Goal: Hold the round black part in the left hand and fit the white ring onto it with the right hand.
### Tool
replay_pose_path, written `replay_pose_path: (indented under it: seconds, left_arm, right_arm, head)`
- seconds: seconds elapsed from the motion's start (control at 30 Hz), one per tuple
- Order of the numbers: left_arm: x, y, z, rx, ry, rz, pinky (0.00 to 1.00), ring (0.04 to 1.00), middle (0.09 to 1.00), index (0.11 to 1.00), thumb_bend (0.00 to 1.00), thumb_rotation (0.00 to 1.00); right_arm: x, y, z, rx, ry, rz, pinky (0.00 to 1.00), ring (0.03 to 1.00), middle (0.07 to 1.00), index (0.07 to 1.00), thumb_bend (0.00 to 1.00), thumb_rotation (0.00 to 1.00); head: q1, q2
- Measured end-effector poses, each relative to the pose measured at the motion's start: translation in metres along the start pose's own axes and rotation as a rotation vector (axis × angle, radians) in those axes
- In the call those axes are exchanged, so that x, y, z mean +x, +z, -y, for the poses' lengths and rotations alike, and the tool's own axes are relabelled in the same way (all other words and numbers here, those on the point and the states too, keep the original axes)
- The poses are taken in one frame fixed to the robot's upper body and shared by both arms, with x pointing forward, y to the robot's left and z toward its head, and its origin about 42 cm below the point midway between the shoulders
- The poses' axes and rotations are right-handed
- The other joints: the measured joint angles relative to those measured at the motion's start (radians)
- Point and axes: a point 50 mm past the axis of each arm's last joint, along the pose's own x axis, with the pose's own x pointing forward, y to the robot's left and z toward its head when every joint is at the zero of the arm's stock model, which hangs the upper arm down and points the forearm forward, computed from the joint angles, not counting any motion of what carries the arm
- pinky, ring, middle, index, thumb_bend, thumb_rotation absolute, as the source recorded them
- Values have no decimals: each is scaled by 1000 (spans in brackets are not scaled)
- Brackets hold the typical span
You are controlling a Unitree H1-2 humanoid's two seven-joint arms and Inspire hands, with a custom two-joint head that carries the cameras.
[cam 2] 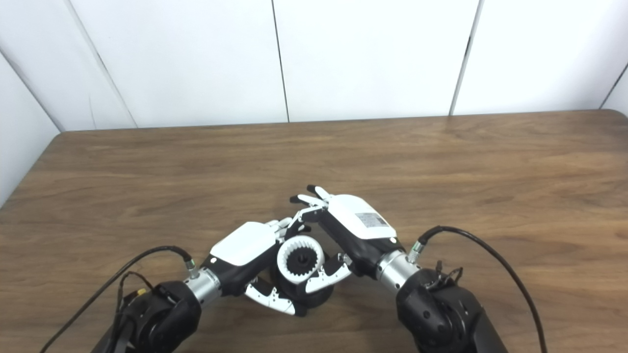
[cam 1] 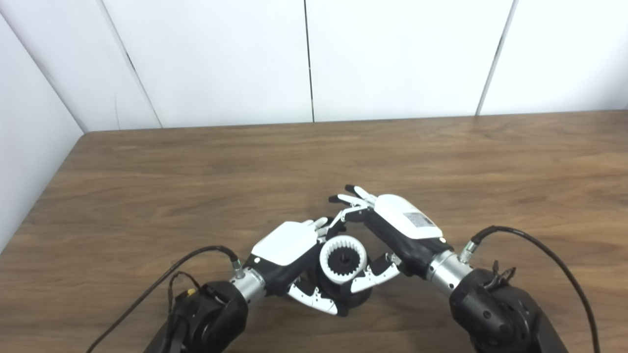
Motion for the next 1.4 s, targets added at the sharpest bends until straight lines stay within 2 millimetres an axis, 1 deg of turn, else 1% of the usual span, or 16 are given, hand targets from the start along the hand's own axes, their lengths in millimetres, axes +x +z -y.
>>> replay_pose_path:
  seconds: [0.1,0.2,0.27,0.53,0.73,0.87,1.1,1.17,1.33,1.4]
  left_arm:
    - [0,0,0,-2,4,0,965,1000,957,753,878,560]
    - [1,1,0,-4,7,-2,932,1000,959,749,879,559]
    - [1,1,0,-4,8,-2,952,1000,958,747,878,560]
    - [1,1,-1,-5,15,2,968,1000,956,727,875,552]
    - [1,2,-1,-6,15,4,942,1000,958,729,873,548]
    - [1,2,-1,-6,14,5,959,1000,960,733,872,542]
    - [1,2,-1,-8,13,5,938,1000,958,728,872,538]
    - [0,3,-2,-7,13,5,956,1000,958,726,871,538]
    - [0,3,-1,-8,13,6,957,1000,957,722,876,533]
    - [0,3,-1,-8,13,6,955,1000,958,724,877,536]
  right_arm:
    - [0,-2,-1,5,3,-7,968,1000,920,494,514,158]
    - [-1,-5,-2,9,8,-17,969,1000,923,494,514,158]
    - [-2,-6,-2,9,9,-21,970,1000,925,494,514,158]
    - [-5,-11,-3,18,12,-34,969,1000,923,494,514,157]
    - [-7,-13,-2,26,15,-35,962,1000,925,494,515,156]
    - [-8,-14,-3,27,14,-35,958,1000,925,494,515,157]
    - [-9,-15,-5,30,10,-30,949,1000,921,496,513,161]
    - [-9,-15,-6,31,11,-29,949,1000,919,497,513,163]
    - [-10,-16,-6,33,16,-25,946,1000,912,498,512,168]
    - [-10,-16,-6,33,16,-25,945,1000,912,644,638,317]
  head:
    - [-5,3]
    - [-5,0]
    - [-5,2]
    - [-5,3]
    - [-2,5]
    - [-3,5]
    - [-2,6]
    - [-2,6]
    - [-2,6]
    - [-3,5]
